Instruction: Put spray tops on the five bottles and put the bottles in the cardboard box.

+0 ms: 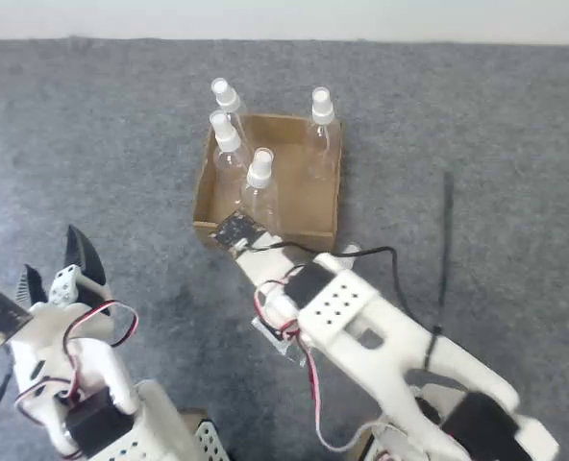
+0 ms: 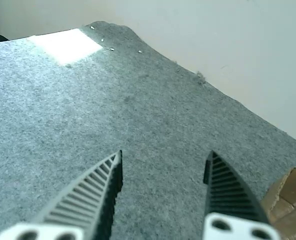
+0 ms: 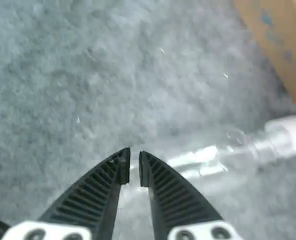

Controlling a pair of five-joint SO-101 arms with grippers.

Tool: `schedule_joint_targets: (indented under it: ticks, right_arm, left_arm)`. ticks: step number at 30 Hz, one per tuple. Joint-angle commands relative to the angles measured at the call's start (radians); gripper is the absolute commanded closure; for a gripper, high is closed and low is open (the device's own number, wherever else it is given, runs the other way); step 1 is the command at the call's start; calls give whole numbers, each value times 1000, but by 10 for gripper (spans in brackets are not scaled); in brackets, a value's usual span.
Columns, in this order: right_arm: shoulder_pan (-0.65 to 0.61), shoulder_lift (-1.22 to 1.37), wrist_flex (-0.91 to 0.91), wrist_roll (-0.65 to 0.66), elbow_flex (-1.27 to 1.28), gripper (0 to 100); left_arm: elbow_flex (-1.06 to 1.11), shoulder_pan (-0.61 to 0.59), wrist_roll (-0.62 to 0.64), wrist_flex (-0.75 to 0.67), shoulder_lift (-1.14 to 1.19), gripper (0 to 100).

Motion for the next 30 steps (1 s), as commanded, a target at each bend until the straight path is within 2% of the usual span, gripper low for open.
schedule_joint_targets:
  ticks: [1,10,14,21,26,30]
  right_arm:
    - [68,-160,124,23,-14,991]
    - [150,-328,245,-6,-14,988]
    - [140,-366,229,-164,-21,966]
    - [90,-334,200,-419,-26,734]
    - [67,-251,76,-574,-25,722]
    - [67,-157,-4,-624,-25,722]
  left_arm:
    - [-4,2,15,-37,-17,754]
    - [-4,2,15,-37,-17,754]
    - [-4,2,15,-37,-17,754]
    - [-4,2,14,-37,-17,754]
    - [-4,2,14,-37,-17,754]
    - [-4,2,14,-37,-17,754]
